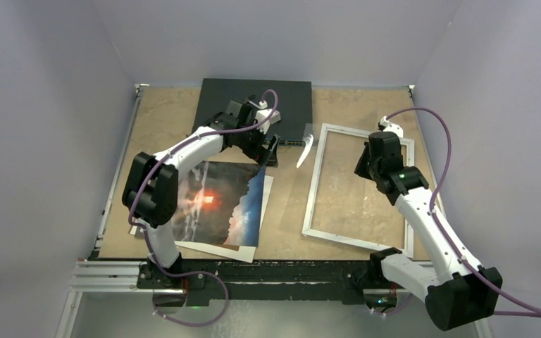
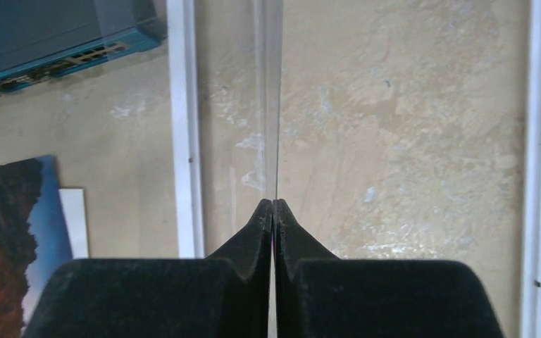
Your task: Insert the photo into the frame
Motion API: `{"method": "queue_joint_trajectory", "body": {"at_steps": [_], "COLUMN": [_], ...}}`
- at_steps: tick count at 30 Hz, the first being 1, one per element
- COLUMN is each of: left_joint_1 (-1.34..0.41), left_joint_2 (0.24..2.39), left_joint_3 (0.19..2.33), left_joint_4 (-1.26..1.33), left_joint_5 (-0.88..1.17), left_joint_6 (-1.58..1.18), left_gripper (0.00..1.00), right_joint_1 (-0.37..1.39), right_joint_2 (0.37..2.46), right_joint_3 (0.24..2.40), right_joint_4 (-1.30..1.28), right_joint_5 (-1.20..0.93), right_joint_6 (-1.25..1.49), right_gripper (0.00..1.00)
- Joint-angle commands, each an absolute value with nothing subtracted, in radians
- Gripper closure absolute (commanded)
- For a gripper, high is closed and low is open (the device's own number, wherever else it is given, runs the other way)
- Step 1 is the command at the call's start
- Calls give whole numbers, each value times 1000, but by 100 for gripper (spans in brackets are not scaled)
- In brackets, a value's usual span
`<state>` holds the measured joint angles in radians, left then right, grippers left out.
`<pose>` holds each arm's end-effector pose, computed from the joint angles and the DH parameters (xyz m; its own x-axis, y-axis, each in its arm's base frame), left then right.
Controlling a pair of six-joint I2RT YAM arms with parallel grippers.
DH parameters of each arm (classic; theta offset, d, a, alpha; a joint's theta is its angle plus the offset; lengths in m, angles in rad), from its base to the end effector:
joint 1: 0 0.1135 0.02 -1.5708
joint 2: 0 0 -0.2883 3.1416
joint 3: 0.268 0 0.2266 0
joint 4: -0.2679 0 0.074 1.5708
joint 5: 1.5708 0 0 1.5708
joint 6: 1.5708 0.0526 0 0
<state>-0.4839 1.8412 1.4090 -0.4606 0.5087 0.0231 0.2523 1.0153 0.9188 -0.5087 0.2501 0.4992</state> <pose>0.3384 -0.2068 0.2609 -0.6735 0.3768 -0.6359 0.6925 0.6224 -0.3647 0.1911 0.0358 0.3260 -0.5050 0.3488 -0.7895 0.2244 0.9363 0.2701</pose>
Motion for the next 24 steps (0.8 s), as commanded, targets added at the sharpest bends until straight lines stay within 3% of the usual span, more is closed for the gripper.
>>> {"method": "queue_joint_trajectory", "body": {"at_steps": [1, 12, 16, 24], "left_joint_1": [-482, -533, -537, -562], "left_joint_2": [1792, 1868, 1931, 2022], "left_joint_3": [1397, 1404, 1500, 1692], "left_joint_4": [-459, -414, -419, -460], "left_joint_5": [517, 520, 419, 341], "left_joint_6": [44, 14, 72, 224], "left_gripper": [6, 7, 11, 13], "right_joint_1": [249, 237, 229, 198], "right_joint_2": [1031, 1068, 1077, 1081], "right_joint_3": [916, 997, 1005, 1047], "right_joint_4": [-453, -462, -422, -444], "right_joint_5": [407, 479, 389, 438], "right_joint_6": [433, 378, 383, 327], "right_gripper": [100, 100, 100, 100]}}
